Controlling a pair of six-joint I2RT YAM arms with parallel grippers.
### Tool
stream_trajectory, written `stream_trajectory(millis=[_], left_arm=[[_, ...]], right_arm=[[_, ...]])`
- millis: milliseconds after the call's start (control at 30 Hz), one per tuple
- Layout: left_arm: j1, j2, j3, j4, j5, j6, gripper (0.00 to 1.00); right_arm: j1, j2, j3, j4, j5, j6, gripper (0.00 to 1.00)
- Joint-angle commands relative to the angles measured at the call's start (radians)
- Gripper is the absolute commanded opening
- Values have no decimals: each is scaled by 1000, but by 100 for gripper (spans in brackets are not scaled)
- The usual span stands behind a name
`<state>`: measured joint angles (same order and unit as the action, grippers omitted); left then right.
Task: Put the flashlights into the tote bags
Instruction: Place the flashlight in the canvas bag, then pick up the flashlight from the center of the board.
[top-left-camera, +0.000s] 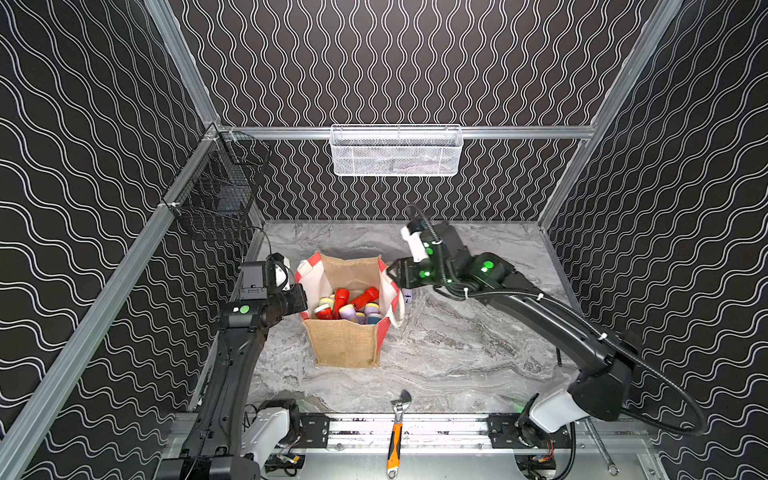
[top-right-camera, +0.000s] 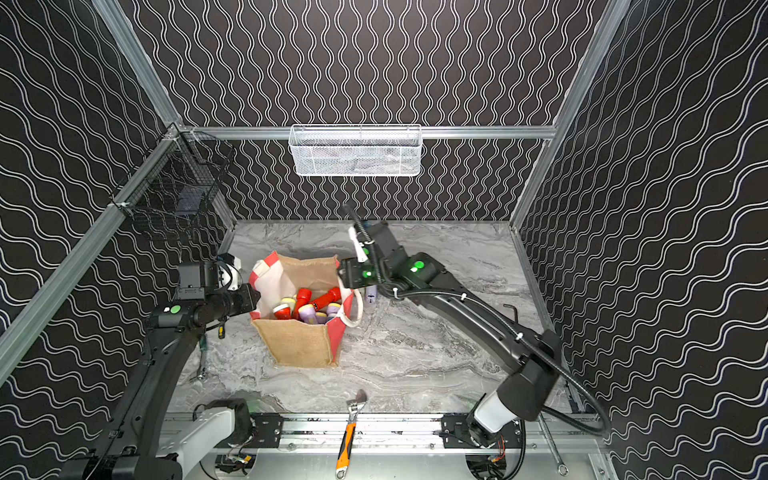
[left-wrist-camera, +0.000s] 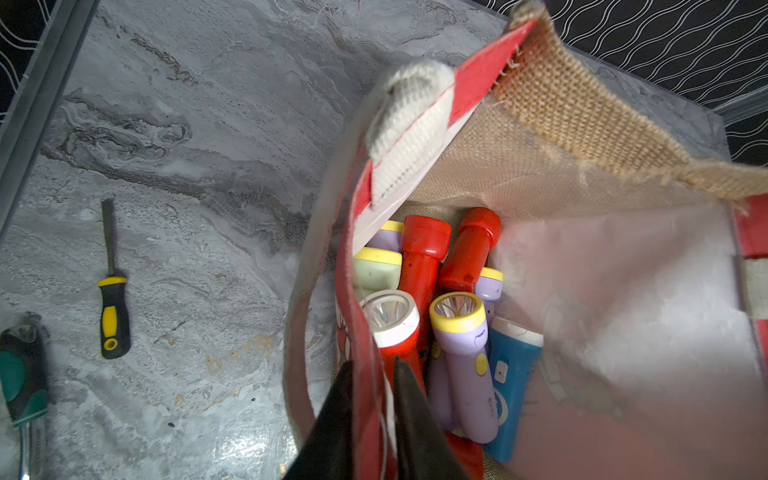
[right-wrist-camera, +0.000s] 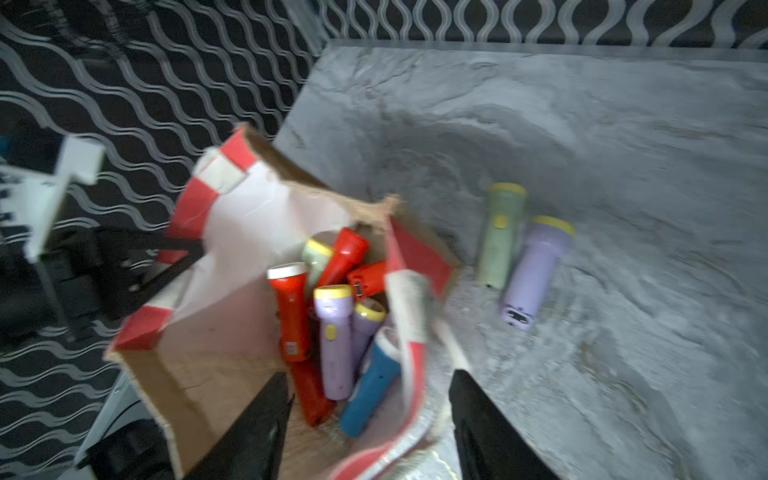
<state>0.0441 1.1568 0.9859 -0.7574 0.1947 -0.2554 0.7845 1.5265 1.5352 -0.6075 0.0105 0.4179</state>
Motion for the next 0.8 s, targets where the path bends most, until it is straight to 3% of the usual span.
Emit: stream_trajectory(millis=[0,200,667,700,767], left_arm=[[1,6,2,23,-6,7,21],[1,2,5,23,-27,3,20],[1,-26,39,9,-26,-14,11],[1,-22,45,3,-27,-15,13],[2,-9,58,-13,-22,-17,26]], right_arm=[[-77,-56,-95,68,21,50,63],[-171,-58,-183,115,-3,58,63],[-276,233,-152,174,-128,41,62],[-281,256,-147,178,-140,42,62],[-291,292,-133,184,-169,42,61]])
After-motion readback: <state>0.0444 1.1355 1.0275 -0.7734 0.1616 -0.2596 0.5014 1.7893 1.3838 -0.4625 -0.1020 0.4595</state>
